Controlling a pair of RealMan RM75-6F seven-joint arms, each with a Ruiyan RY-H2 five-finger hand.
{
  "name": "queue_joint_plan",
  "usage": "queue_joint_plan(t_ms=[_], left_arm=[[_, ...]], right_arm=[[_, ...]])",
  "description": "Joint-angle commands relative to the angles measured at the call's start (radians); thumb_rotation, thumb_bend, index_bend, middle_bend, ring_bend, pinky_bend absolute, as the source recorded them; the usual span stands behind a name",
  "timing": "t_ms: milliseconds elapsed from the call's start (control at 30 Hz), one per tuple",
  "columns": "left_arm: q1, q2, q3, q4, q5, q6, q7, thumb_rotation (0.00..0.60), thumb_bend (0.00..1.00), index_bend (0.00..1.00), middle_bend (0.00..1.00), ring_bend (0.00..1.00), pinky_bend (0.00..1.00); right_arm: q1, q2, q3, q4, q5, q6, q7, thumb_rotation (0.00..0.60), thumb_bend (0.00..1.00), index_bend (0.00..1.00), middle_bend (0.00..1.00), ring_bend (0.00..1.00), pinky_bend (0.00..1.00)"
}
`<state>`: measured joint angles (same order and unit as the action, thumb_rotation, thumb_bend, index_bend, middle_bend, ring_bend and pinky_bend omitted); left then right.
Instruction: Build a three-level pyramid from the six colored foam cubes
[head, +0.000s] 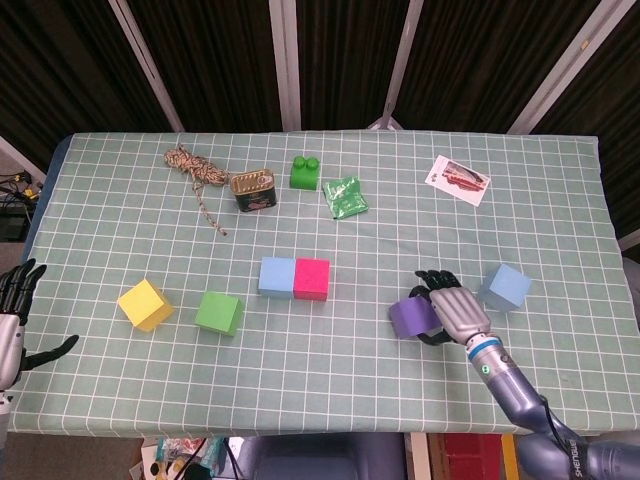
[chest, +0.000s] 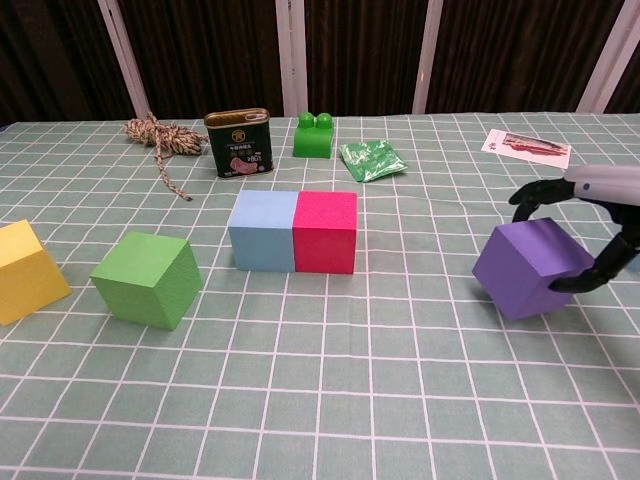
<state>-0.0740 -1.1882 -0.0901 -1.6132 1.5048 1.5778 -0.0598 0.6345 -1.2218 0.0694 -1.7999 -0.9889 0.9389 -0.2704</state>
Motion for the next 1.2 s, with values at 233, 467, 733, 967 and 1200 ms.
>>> queue_joint_plan(t_ms=[233,467,733,967,1200], left_arm=[[-0.002,0.002,-0.001,0.0,-0.005,-0.007,-0.007,0.6,0.1,0.0,0.0,0.0,0.0],[-0.005,0.002,-0.004,0.005,-0.013,-0.016,-0.018,0.6,0.1,0.0,0.0,0.0,0.0],[-0.007,0.005,-0.003,0.008,-0.012,-0.021,-0.027,0.6,0.1,0.0,0.0,0.0,0.0],[-0.008,0.007,-0.001,0.006,-0.013,-0.027,-0.033,0.6,0.1,0.0,0.0,0.0,0.0],[-0.012,0.011,-0.001,0.002,-0.02,-0.04,-0.036,0.6,0.1,0.0,0.0,0.0,0.0]], right_arm=[[0.087,-0.04,0.074,-0.039,0.264,-0.006,-0.092,0.6,0.29,0.41,0.11,0.03,0.0],[0.162,-0.108,0.122,-0.023,0.446,0.027,-0.151,0.6,0.3,0.42,0.11,0.03,0.0],[0.233,-0.179,0.169,0.011,0.548,0.065,-0.196,0.6,0.3,0.42,0.11,0.03,0.0],[0.284,-0.239,0.197,0.054,0.597,0.105,-0.236,0.6,0.3,0.42,0.11,0.03,0.0],[0.321,-0.282,0.21,0.093,0.643,0.133,-0.277,0.6,0.3,0.42,0.11,0.03,0.0]])
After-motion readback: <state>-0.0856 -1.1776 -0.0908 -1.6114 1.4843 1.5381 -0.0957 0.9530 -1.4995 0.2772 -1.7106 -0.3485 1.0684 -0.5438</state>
